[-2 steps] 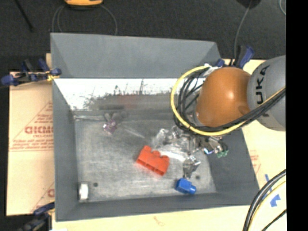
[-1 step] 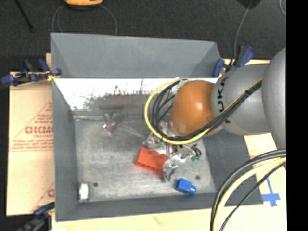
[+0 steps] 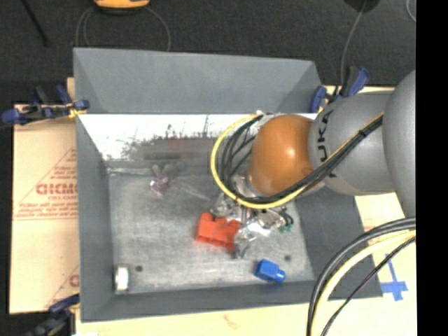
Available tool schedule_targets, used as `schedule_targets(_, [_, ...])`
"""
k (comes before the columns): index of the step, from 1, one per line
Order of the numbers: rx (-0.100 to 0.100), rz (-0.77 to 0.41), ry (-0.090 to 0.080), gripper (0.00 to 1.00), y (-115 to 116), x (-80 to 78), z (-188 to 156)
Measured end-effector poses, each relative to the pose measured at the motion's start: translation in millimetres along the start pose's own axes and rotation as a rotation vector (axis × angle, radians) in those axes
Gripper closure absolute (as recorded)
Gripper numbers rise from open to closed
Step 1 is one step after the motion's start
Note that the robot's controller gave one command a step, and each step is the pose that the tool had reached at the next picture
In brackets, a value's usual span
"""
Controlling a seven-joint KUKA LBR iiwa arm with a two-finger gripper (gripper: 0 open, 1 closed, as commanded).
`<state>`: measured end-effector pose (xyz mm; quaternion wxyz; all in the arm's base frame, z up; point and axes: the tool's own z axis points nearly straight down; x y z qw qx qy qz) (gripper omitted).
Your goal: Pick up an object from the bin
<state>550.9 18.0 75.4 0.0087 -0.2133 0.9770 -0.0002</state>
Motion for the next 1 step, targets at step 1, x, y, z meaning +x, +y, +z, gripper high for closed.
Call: schedule_targets(1, [0.001,-0.147,0.006,1.0,-3.8,-17.6,-188.0])
